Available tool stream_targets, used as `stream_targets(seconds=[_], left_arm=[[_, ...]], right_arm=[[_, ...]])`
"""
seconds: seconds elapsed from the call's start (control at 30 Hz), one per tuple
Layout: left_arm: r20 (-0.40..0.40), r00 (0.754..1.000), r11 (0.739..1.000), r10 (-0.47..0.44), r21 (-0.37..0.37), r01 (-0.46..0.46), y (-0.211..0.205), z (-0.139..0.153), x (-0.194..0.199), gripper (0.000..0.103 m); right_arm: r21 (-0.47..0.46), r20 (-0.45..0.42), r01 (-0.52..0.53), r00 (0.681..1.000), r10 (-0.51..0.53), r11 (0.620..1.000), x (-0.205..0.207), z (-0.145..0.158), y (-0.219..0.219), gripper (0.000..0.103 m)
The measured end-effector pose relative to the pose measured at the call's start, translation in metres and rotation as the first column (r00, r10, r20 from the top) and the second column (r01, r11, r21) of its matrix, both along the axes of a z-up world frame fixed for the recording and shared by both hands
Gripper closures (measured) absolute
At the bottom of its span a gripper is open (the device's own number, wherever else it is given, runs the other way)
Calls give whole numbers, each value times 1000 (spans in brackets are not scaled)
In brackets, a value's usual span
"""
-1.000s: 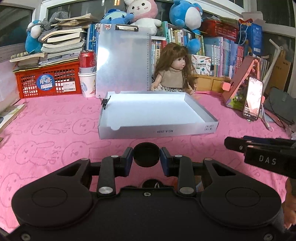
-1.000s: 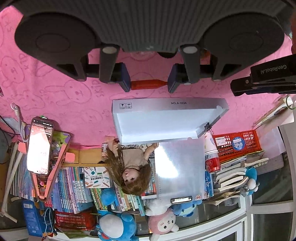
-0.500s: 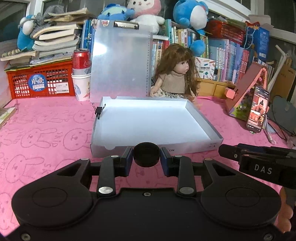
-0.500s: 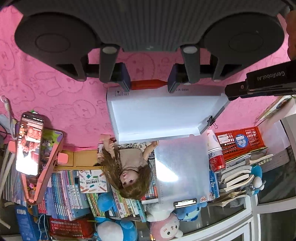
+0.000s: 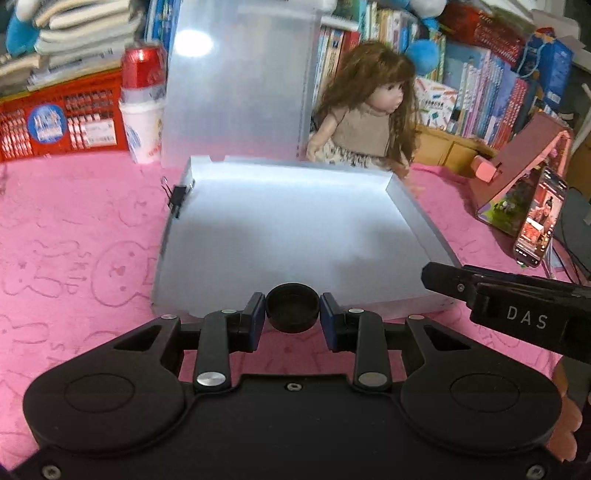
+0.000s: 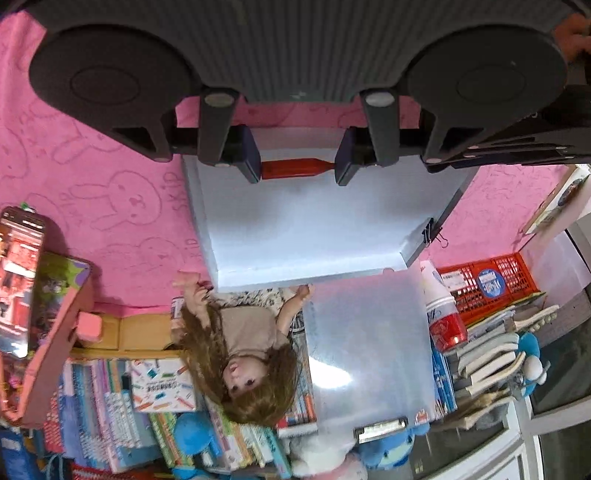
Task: Organize rigid objects
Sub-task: 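Lower black cap into white box with left tool while right tool lowers red piece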
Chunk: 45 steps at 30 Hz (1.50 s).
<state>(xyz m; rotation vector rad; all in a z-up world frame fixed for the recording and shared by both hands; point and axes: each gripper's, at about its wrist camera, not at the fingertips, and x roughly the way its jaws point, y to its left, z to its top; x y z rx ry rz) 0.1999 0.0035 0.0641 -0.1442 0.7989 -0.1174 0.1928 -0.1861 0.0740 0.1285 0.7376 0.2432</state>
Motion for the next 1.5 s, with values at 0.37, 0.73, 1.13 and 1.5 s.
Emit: stream_targets(seconds=[0.37,0.73,1.13,1.5], left_arm=[[-106,994,999,3,-41,-8,2,-11,67,72],[-105,994,1000,13,18,-11,-10,-28,104,72],[-106,994,999,38,12,-37,-9,-38,127,72],[-96,995,999,22,31,-20,-12,-42,126,72]], right_arm=[[-1,-141,2,990,-2,1000,68,-13,2,54],[-58,-172,8,985,-18,998,98,-32,9,54],[-106,-164,-8,986,-10,994,116,-37,19,54],[-118,-185,-8,983,-14,993,117,-47,20,53]])
